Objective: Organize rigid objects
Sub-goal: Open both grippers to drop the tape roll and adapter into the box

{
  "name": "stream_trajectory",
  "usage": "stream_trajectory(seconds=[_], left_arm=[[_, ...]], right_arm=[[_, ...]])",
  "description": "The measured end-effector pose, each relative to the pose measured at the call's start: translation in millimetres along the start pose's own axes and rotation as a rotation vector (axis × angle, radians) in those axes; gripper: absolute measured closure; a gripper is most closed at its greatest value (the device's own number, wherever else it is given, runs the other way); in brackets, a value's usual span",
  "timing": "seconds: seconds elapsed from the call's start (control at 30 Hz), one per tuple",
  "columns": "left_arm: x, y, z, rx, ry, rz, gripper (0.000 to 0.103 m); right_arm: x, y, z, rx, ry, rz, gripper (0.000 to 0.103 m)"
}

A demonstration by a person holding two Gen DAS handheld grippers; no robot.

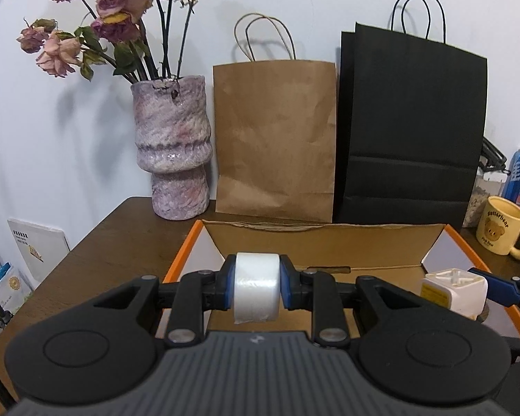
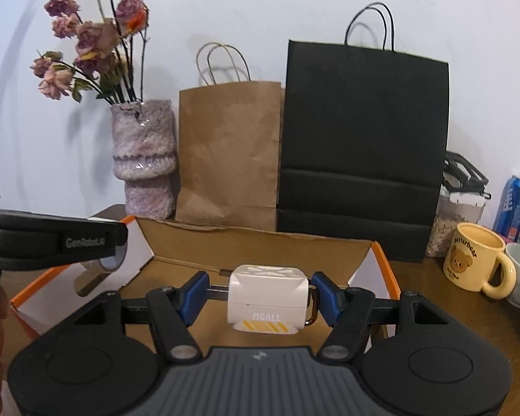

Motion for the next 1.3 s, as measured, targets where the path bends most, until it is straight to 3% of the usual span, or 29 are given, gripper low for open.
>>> stream_trajectory(seconds=[0.2,0.23,0.27,0.3,0.33,0.37,0.43,0.47,1.3], left_arm=[[-5.4,0.4,4.5,-0.005,0.026,-0.004,0.077],[-5.1,0.1,4.6,-0.009,0.025,-0.006,0.071],[-4.7,-0.4,4.5,-0.011,0.025,-0.005,0.065],[-4.1,-0.4,4.0,-0.010,0.021,-0.005,0.045],[-2.5,0.1,3.1,-0.010,0.010,-0.010,0.027],[-1.0,0.3,1.8,-0.013,0.000,-0.016,0.022],[1.9,0.8,-0.6,-0.014,-0.014,-0.024,0.004],[2.9,1.2,-1.7,-0.010,-0.020,-0.026,0.000],[12.2,1.3,-4.8,-0.010,-0.027,-0.033,0.000]], right_arm=[[-6.0,-1.6,5.2,0.005,0.019,0.010,0.039],[-6.1,-1.8,5.4,0.004,0.021,0.010,0.038],[-6.3,-2.5,5.7,0.001,0.024,0.010,0.038],[-6.0,-3.4,5.1,-0.002,0.023,0.011,0.036],[-5.3,-4.2,4.3,-0.004,0.022,0.012,0.027],[-4.4,-5.6,3.2,-0.010,0.018,0.015,0.015],[-2.4,-9.1,0.8,-0.021,0.005,0.032,0.001],[-2.0,-10.4,0.3,-0.023,0.002,0.039,0.000],[5.4,-9.5,-2.0,-0.008,0.014,0.033,0.000]])
Point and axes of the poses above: each gripper's, at about its wrist camera, not at the fingertips, and x roughly against the way its jaws point, y to its left, z to its underside, the point moved 9 cm from there along -x, roughly the way its jaws point, and after that the axes turned 11 degrees about z, right-handed, at the moved point
